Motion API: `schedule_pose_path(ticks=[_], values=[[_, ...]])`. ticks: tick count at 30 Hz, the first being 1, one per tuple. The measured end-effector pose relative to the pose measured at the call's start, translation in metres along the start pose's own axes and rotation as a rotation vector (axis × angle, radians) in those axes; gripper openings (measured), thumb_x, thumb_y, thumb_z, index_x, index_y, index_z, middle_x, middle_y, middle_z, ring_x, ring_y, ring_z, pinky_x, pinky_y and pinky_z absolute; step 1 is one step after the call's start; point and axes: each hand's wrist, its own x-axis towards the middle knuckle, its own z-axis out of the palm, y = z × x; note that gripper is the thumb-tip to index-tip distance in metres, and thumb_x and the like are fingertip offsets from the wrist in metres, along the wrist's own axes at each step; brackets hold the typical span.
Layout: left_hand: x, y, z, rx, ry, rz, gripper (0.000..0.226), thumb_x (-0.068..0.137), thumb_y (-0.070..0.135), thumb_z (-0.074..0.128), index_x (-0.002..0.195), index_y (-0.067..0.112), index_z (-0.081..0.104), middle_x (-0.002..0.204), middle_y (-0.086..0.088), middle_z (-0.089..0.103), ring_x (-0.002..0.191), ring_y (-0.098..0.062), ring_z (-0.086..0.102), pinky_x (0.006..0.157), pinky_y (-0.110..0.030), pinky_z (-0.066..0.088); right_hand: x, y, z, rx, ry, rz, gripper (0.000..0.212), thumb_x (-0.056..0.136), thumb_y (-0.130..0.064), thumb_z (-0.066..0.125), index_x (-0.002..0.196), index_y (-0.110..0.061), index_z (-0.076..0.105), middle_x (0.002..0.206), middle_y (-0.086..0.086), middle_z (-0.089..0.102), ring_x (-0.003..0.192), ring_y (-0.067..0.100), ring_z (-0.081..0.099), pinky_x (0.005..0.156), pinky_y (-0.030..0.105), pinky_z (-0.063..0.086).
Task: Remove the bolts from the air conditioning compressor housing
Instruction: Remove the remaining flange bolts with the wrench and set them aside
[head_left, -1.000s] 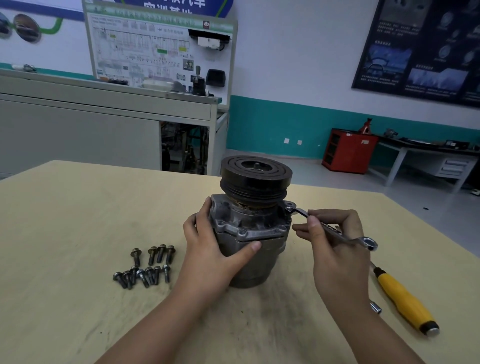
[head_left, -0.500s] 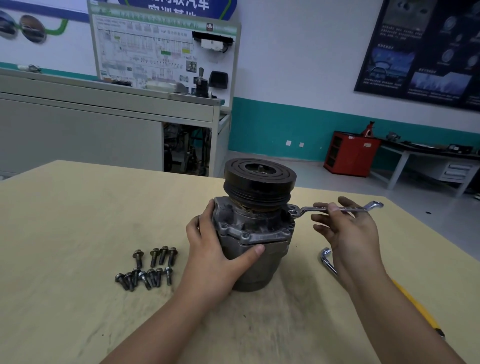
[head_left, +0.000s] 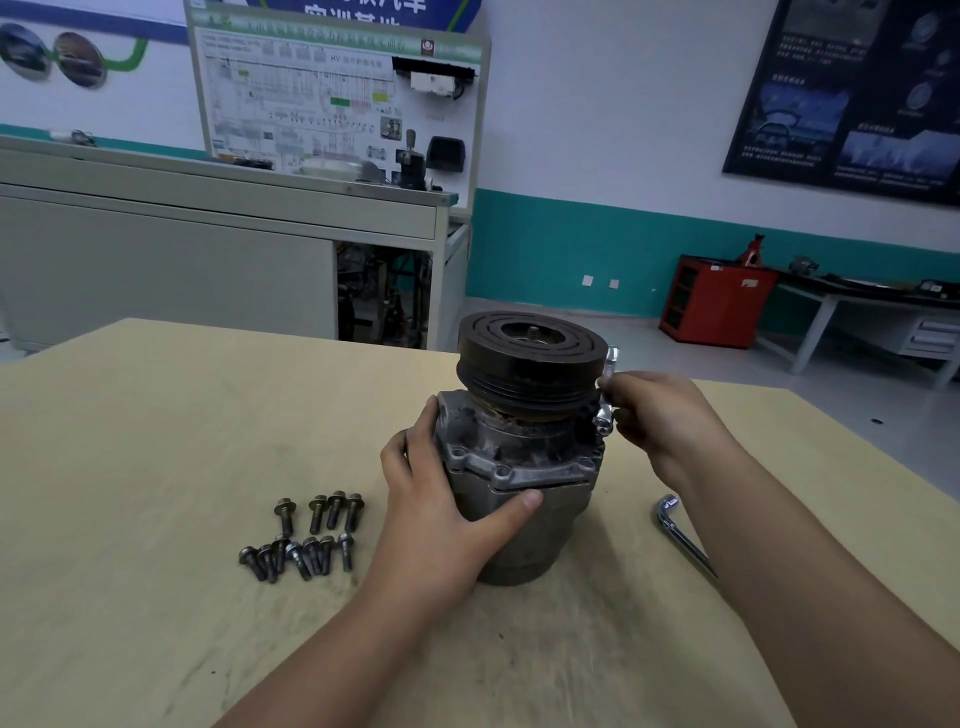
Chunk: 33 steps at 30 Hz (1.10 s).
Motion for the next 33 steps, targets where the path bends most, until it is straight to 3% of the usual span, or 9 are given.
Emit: schedule_pose_path(ticks=[5, 9, 11, 16, 21, 27, 33], values=[[0.0, -0.001, 0.001, 0.001, 0.002, 0.015, 0.11, 0.054, 0.066, 0.065, 0.142, 0.048, 0.002, 0.127, 0.026, 0.011, 0.106, 0.017, 0.022, 0.087, 0.0, 0.02, 0.005, 0.0, 0.005, -0.094, -0.049, -0.002, 0.046, 0.084, -0.007, 0.059, 0.04, -0.019, 0.063, 0.042, -0.011, 0.047, 0.055, 0.013, 0.035, 0.055, 0.026, 0.028], [0.0, -0.001, 0.001, 0.006, 0.006, 0.027, 0.106, 0.055, 0.066, 0.065, 0.138, 0.052, 0.0, 0.124, 0.027, 0.011, 0.1, 0.02, 0.023, 0.082, 0.005, 0.018, 0.008, -0.005, 0.004, -0.094, -0.091, -0.024, 0.05, 0.086, -0.005, 0.055, 0.043, -0.028, 0.068, 0.043, -0.015, 0.054, 0.061, 0.013, 0.04, 0.058, 0.026, 0.03], [0.0, 0.0, 0.001, 0.01, 0.006, 0.03, 0.103, 0.055, 0.066, 0.065, 0.134, 0.055, -0.001, 0.123, 0.028, 0.011, 0.102, 0.019, 0.022, 0.086, 0.001, 0.019, 0.008, -0.007, 0.006, -0.062, -0.09, -0.036, 0.047, 0.087, -0.006, 0.057, 0.045, -0.022, 0.068, 0.044, -0.013, 0.054, 0.062, 0.013, 0.041, 0.059, 0.026, 0.032], [0.0, 0.0, 0.0, 0.012, 0.007, 0.018, 0.111, 0.056, 0.065, 0.066, 0.144, 0.046, 0.002, 0.123, 0.027, 0.011, 0.11, 0.013, 0.024, 0.094, -0.011, 0.024, 0.009, -0.015, 0.002, 0.388, 0.049, 0.039, 0.022, 0.092, -0.007, 0.049, 0.072, -0.007, 0.058, 0.064, 0.001, 0.053, 0.041, 0.004, 0.042, 0.042, 0.015, 0.034], [-0.001, 0.001, 0.0, 0.0, 0.007, 0.014, 0.111, 0.057, 0.062, 0.067, 0.146, 0.043, 0.003, 0.125, 0.025, 0.011, 0.109, 0.013, 0.024, 0.097, -0.013, 0.023, -0.011, -0.025, -0.014, 0.629, 0.142, -0.147, 0.02, 0.091, 0.005, 0.044, 0.077, -0.009, 0.048, 0.064, 0.005, 0.056, 0.039, 0.004, 0.046, 0.041, 0.013, 0.038], [-0.001, 0.0, 0.0, 0.006, 0.005, 0.01, 0.111, 0.061, 0.059, 0.07, 0.147, 0.041, 0.002, 0.127, 0.024, 0.011, 0.113, 0.009, 0.026, 0.099, -0.013, 0.023, -0.046, -0.016, -0.018, 0.563, 0.161, -0.351, 0.026, 0.088, 0.006, 0.056, 0.075, -0.012, 0.043, 0.066, 0.009, 0.059, 0.054, 0.014, 0.065, 0.056, 0.019, 0.05], [-0.001, 0.0, 0.0, -0.005, 0.005, 0.008, 0.115, 0.056, 0.065, 0.068, 0.148, 0.04, 0.003, 0.136, 0.02, 0.014, 0.113, 0.012, 0.024, 0.1, -0.014, 0.022, -0.067, 0.015, -0.014, 0.145, 0.192, -0.582, 0.02, 0.085, 0.003, 0.064, 0.071, -0.003, 0.05, 0.067, -0.004, 0.063, 0.067, 0.019, 0.071, 0.061, 0.021, 0.054]])
